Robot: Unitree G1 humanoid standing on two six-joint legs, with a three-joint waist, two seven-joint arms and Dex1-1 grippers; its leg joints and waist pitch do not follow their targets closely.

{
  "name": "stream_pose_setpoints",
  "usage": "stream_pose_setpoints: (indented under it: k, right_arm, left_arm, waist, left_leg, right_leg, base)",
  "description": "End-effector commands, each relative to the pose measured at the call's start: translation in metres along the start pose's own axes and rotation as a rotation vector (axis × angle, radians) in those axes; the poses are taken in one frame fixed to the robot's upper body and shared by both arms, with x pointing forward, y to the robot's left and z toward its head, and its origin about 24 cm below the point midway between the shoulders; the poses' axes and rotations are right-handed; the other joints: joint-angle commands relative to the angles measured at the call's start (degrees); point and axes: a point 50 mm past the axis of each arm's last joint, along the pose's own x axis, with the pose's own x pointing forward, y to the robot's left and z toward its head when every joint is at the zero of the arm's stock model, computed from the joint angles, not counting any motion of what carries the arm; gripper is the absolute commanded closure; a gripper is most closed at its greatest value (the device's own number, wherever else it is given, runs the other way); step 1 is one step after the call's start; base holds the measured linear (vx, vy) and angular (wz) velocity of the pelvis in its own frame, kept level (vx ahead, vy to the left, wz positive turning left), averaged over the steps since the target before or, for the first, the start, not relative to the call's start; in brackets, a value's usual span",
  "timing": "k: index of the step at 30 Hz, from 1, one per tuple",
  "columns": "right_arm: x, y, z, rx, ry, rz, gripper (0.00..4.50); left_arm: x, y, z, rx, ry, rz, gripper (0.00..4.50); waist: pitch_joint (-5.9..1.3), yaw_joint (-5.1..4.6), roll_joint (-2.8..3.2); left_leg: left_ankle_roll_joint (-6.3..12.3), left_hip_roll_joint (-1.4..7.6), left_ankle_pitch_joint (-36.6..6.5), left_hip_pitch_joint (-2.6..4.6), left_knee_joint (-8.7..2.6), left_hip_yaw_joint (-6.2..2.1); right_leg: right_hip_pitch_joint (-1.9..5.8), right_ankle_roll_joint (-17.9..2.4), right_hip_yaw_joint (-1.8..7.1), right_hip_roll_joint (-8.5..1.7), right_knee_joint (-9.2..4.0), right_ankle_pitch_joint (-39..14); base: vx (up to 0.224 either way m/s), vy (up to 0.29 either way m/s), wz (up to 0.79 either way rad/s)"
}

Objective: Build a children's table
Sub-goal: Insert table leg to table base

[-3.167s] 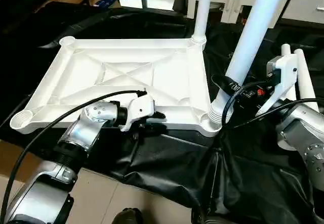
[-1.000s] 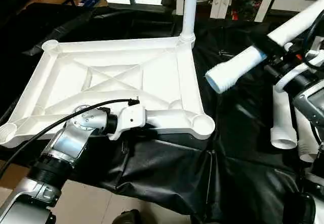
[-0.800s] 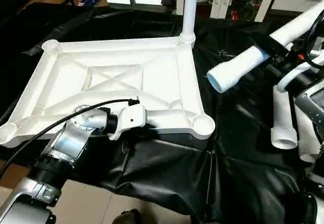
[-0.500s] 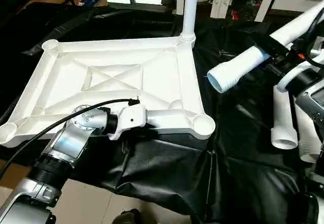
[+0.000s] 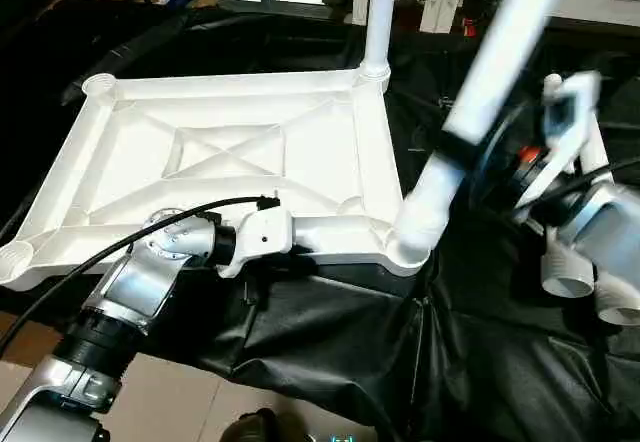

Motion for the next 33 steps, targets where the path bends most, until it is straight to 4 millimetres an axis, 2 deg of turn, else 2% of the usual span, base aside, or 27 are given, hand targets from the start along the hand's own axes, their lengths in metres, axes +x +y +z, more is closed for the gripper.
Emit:
stream_pose_setpoints:
  k: [1,5,6,15,23,27,33]
  right_arm:
    - [0.002,0.004,-0.003,-0.079,-0.004,0.037,2.7]
    - [0.005,-0.001,-0.004,-0.158,-0.037,0.005,2.7]
    - [0.006,-0.003,-0.005,-0.174,-0.049,-0.007,2.7]
    - [0.013,-0.001,-0.02,-0.198,-0.035,0.051,2.7]
    - [0.016,0.011,-0.03,-0.246,0.008,0.135,2.7]
    - [0.018,0.009,-0.034,-0.325,0.037,0.131,2.7]
    - [0.019,0.009,-0.037,-0.353,0.042,0.149,2.7]
  left_arm:
    - [0.007,-0.013,-0.013,-0.072,-0.007,-0.002,4.5]
    - [0.007,-0.013,-0.01,-0.064,-0.017,-0.003,4.5]
    - [0.008,-0.014,-0.009,-0.061,-0.022,-0.002,4.5]
    - [0.008,-0.016,-0.007,-0.049,-0.029,-0.013,4.5]
    - [0.008,-0.016,-0.008,-0.037,-0.024,-0.011,4.5]
    - [0.007,-0.016,-0.007,-0.04,-0.031,-0.007,4.5]
    - [0.007,-0.016,-0.006,-0.043,-0.033,-0.008,4.5]
  waist:
    - [-3.61,0.6,-1.6]
    - [-3.58,0.48,-1.7]
    - [-3.65,0.45,-1.6]
    - [-3.82,0.43,-1.51]
    - [-3.83,0.43,-1.55]
    - [-3.73,0.38,-1.54]
    - [-3.71,0.33,-1.46]
  left_leg:
    - [6.14,0.1,-4.6,0.12,-2.38,-0.05]
    - [6.37,0.22,-5.1,0.14,-2.37,-0.07]
    - [6.61,0.28,-4.6,0.34,-2.33,-0.06]
    - [8.64,0.33,-3.4,0.45,-2.12,-0.11]
    - [8.99,0.43,-3.2,0.51,-2.06,-0.14]
    - [8.66,0.44,-3.6,0.45,-2.06,-0.16]
    - [8.66,0.47,-4.3,0.51,-2.05,-0.19]
  right_leg:
    - [4.83,-11.2,1.73,-1.83,-2.75,-6.8]
    - [4.74,-11.4,1.74,-1.95,-2.85,-8.0]
    - [4.65,-11.8,1.78,-1.83,-2.71,-6.9]
    - [4.85,-13.5,1.71,-1.78,-2.25,-3.5]
    - [4.92,-14.0,1.79,-1.83,-2.1,-2.6]
    - [4.89,-13.8,1.79,-1.88,-2.15,-3.4]
    - [4.89,-13.9,1.81,-1.9,-2.18,-3.8]
  base:
    - [0.0,0.0,0.0]
    - [0.0,0.0,0.0]
    - [0.0,0.0,0.0]
    - [0.0,0.0,0.0]
    - [0.0,0.0,0.0]
    - [0.0,0.0,0.0]
    - [0.0,0.0,0.0]
